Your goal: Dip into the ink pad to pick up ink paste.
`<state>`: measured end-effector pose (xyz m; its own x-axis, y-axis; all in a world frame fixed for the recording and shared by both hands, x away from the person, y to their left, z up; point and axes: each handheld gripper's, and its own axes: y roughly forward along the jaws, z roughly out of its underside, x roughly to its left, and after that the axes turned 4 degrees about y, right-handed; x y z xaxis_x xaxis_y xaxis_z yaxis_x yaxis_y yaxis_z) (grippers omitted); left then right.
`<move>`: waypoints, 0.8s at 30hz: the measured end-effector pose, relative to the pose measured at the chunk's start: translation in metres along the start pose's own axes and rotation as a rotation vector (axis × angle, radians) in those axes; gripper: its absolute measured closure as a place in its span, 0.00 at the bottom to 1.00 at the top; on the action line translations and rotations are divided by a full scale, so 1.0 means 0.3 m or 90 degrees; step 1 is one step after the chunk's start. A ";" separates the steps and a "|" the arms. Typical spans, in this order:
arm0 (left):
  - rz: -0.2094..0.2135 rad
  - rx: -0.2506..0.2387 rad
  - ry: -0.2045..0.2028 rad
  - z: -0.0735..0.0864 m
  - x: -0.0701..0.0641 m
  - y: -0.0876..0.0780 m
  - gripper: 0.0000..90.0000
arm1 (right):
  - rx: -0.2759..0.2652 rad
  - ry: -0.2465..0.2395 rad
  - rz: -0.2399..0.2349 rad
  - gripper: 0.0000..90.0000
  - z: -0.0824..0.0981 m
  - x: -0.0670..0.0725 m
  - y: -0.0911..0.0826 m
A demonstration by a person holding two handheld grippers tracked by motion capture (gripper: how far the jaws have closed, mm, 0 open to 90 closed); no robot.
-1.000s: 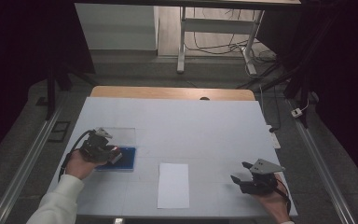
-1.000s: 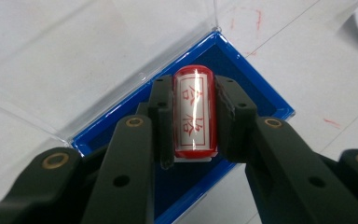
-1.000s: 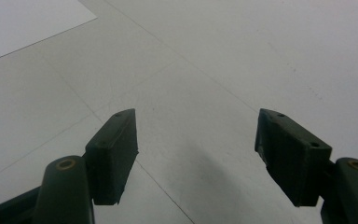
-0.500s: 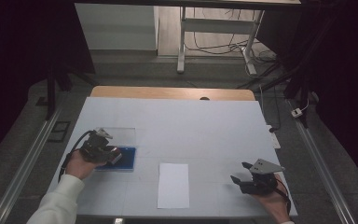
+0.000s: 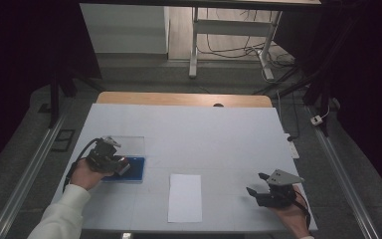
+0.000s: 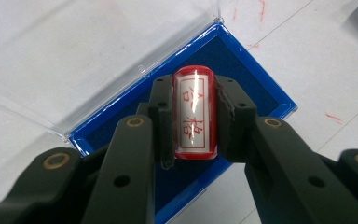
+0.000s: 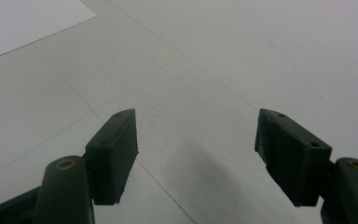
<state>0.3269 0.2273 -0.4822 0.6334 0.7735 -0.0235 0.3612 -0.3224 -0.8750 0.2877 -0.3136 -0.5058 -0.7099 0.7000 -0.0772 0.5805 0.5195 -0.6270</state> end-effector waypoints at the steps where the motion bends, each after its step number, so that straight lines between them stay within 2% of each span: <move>1: 0.000 0.004 0.000 -0.002 0.000 0.000 0.78 | 0.000 -0.001 0.000 0.32 0.000 0.000 0.000; 11: -0.007 0.034 0.006 -0.019 -0.007 0.011 0.78 | 0.001 -0.002 0.004 0.33 -0.002 0.002 -0.002; 24: -0.027 0.033 0.016 -0.014 -0.026 0.018 0.79 | -0.001 -0.002 0.002 0.32 -0.003 0.003 -0.001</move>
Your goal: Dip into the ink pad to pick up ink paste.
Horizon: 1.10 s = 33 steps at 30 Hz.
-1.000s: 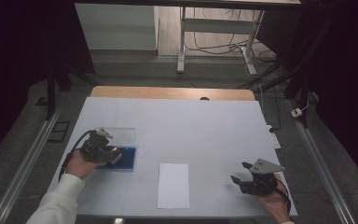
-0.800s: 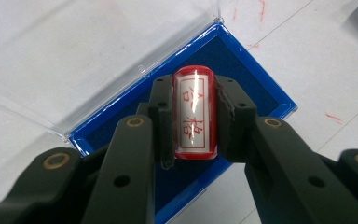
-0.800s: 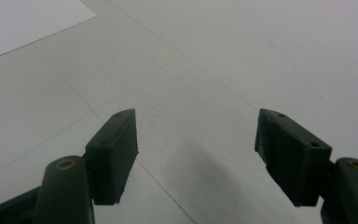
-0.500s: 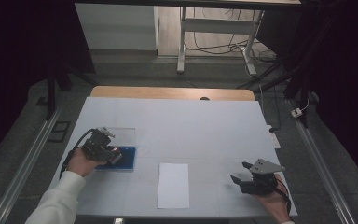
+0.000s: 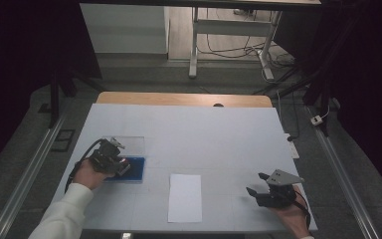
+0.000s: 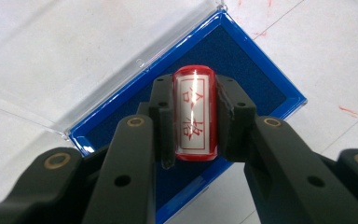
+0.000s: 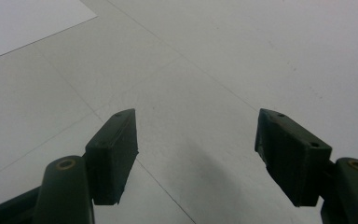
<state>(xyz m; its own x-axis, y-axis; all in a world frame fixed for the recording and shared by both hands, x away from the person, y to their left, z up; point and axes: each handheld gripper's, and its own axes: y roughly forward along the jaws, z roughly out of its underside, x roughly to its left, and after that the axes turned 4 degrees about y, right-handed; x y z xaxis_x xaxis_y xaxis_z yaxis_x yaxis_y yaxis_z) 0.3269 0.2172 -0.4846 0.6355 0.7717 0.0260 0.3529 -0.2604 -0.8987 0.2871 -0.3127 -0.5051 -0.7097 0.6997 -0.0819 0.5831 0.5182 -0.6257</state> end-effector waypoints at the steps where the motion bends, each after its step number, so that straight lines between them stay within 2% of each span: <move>1: -0.001 0.000 0.000 0.000 -0.001 0.000 0.79 | 0.000 -0.002 -0.001 0.32 0.000 0.000 0.000; 15: -0.001 0.003 -0.003 -0.002 -0.001 0.003 0.79 | 0.003 -0.004 0.000 0.32 -0.003 0.001 0.000; 33: 0.008 -0.009 -0.014 0.006 0.006 0.002 0.79 | 0.003 -0.006 0.002 0.32 -0.005 0.002 -0.001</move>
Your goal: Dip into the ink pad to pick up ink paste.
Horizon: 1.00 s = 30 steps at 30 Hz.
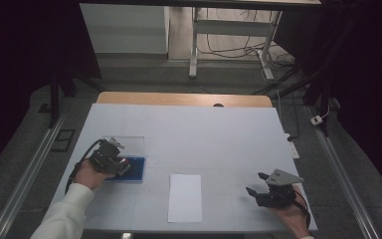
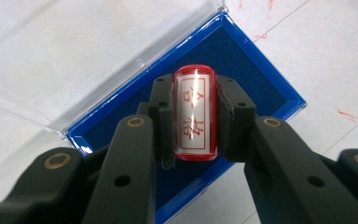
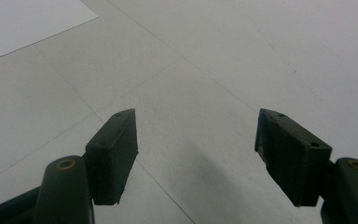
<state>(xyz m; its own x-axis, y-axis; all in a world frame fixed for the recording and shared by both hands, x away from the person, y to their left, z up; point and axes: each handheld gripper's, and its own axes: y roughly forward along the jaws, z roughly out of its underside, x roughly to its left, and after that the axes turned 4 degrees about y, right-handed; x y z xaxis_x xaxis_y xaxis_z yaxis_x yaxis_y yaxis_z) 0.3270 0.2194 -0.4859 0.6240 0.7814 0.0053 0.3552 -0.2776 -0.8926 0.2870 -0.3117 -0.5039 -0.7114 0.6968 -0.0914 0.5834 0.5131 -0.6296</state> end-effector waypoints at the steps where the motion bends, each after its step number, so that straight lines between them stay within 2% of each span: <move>1: 0.001 -0.001 0.000 0.000 0.001 -0.001 0.79 | 0.000 0.000 -0.001 0.32 0.000 0.000 0.000; 6: 0.005 -0.010 0.004 0.002 0.007 -0.022 0.78 | -0.007 0.003 -0.002 0.32 -0.001 0.000 -0.005; 17: 0.017 -0.094 -0.010 -0.004 0.034 -0.141 0.78 | -0.004 0.007 -0.002 0.32 0.005 -0.005 -0.004; 30: 0.023 -0.128 -0.006 0.011 0.037 -0.217 0.78 | -0.006 -0.001 -0.005 0.33 0.005 0.004 0.002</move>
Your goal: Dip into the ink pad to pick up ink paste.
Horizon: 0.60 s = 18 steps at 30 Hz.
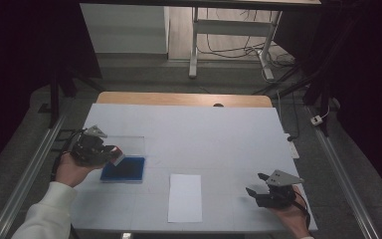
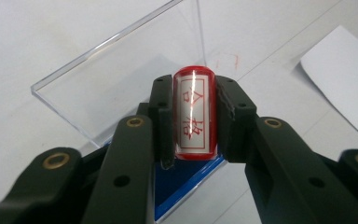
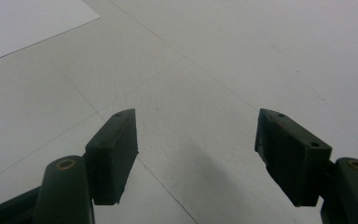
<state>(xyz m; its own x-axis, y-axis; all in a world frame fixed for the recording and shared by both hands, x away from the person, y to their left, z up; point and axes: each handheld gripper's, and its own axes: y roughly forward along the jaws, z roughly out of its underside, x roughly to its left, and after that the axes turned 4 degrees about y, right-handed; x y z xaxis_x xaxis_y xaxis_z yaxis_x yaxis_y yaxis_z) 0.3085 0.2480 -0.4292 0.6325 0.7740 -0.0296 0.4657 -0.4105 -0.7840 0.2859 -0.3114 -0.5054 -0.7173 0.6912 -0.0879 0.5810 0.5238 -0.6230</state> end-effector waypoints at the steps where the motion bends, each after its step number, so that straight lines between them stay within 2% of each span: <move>1: -0.001 -0.001 0.002 0.000 -0.001 -0.003 0.78 | 0.000 0.000 -0.001 0.33 -0.001 0.001 0.000; 8: -0.002 0.000 0.007 -0.007 -0.001 -0.006 0.78 | 0.002 0.002 0.000 0.33 0.000 0.000 0.003; 18: -0.002 0.034 0.009 -0.012 0.000 0.058 0.78 | 0.004 -0.001 -0.003 0.33 -0.001 0.002 0.005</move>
<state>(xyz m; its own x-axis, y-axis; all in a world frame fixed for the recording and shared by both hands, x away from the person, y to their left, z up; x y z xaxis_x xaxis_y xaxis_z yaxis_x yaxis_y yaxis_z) 0.3187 0.2391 -0.4406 0.6397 0.7684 -0.0182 0.4347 -0.3812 -0.8159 0.2863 -0.3100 -0.5062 -0.7200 0.6886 -0.0861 0.5755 0.5231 -0.6286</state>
